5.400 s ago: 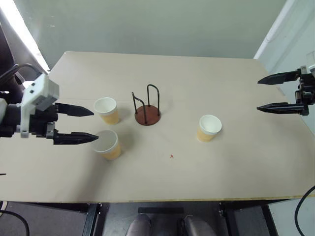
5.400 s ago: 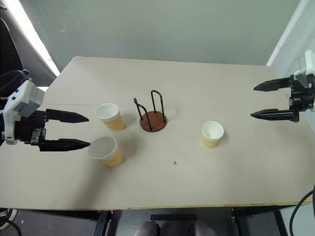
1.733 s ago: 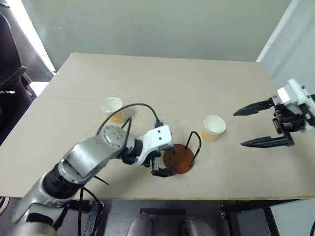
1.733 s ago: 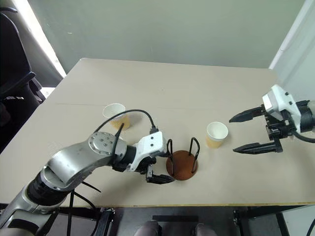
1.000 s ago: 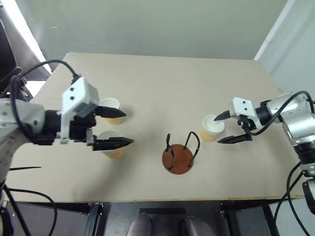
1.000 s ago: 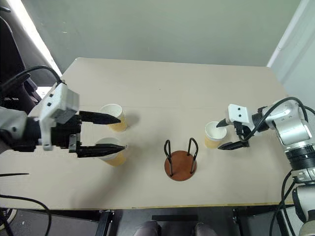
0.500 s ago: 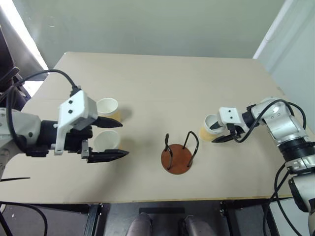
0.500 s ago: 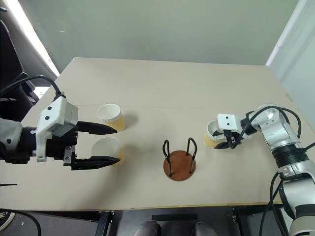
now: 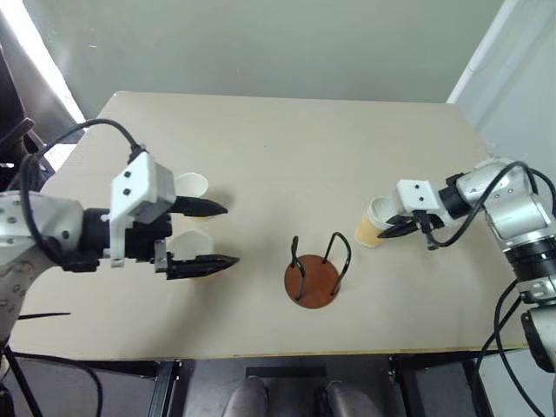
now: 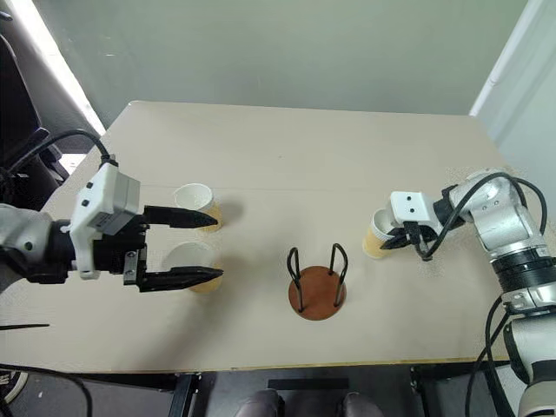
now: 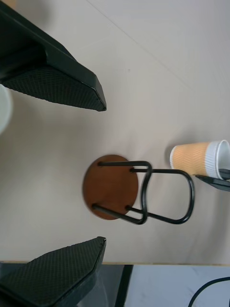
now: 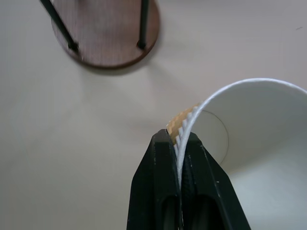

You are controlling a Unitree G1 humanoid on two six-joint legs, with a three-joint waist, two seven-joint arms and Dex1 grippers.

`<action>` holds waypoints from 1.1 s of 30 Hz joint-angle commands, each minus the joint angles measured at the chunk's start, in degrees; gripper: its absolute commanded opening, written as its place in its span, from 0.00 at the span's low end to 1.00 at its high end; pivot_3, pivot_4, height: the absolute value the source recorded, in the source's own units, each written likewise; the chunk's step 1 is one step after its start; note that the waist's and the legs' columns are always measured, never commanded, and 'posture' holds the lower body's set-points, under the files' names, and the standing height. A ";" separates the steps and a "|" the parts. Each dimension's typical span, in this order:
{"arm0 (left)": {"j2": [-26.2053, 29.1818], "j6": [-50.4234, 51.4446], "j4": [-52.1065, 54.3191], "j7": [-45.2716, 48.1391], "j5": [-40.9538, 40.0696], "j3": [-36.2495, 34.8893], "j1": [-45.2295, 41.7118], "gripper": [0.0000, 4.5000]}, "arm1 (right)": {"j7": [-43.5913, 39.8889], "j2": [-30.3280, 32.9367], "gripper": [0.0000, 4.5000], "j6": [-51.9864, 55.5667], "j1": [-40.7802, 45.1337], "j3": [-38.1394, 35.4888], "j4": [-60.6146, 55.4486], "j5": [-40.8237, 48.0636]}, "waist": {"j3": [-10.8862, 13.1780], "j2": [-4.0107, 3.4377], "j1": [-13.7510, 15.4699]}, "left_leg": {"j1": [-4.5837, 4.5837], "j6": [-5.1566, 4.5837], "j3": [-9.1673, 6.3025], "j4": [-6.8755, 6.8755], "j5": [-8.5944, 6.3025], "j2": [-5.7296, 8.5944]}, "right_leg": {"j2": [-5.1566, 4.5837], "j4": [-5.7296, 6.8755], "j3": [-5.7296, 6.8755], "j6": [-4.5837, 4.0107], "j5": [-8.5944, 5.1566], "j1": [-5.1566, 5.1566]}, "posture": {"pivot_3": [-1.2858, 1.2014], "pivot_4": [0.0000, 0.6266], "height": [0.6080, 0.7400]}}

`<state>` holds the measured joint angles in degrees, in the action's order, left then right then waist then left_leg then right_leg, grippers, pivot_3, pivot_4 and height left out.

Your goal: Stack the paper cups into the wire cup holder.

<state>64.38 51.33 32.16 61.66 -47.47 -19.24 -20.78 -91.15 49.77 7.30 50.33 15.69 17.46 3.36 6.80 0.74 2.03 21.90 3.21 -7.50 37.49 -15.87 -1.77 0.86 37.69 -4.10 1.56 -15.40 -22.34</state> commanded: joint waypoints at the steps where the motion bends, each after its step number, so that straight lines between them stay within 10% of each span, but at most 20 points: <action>1: 0.86 -2.41 -0.49 1.76 -1.20 -0.63 -1.69 1.00 | -1.22 3.29 0.01 4.46 4.62 -4.95 -4.59 6.63 | 0.04 -0.07 -0.05 | 0.00 0.02 0.00 -0.02 0.01 -0.01 | 0.01 -0.01 0.00 -0.01 -0.01 -0.01 | 0.52 0.24 1.00; 11: 4.52 -5.23 -4.15 11.20 -3.20 -0.63 -2.45 1.00 | -0.95 2.26 0.01 23.78 11.51 -7.01 -23.89 31.84 | 0.06 -0.10 -0.80 | -0.02 0.27 0.10 -0.43 0.16 -0.10 | 0.45 -0.18 -0.39 -0.04 -0.03 -0.15 | 0.52 0.24 1.00; 33: 6.18 -6.19 -0.06 10.45 -2.70 -3.75 4.85 1.00 | -1.15 -4.27 0.01 17.33 3.23 2.31 -28.33 20.20 | 0.06 -0.10 -1.38 | -0.04 0.24 0.07 -0.33 0.15 -0.28 | 0.59 -0.15 -0.52 -0.03 -0.02 -0.18 | 0.52 0.24 1.00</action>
<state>69.47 46.04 30.99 72.16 -50.31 -20.51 -15.98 -92.03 45.57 25.97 53.40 17.98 -10.13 24.38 6.86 0.64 0.65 21.85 3.46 -7.43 37.16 -15.72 -2.04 1.45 37.57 -4.62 1.53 -15.42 -22.52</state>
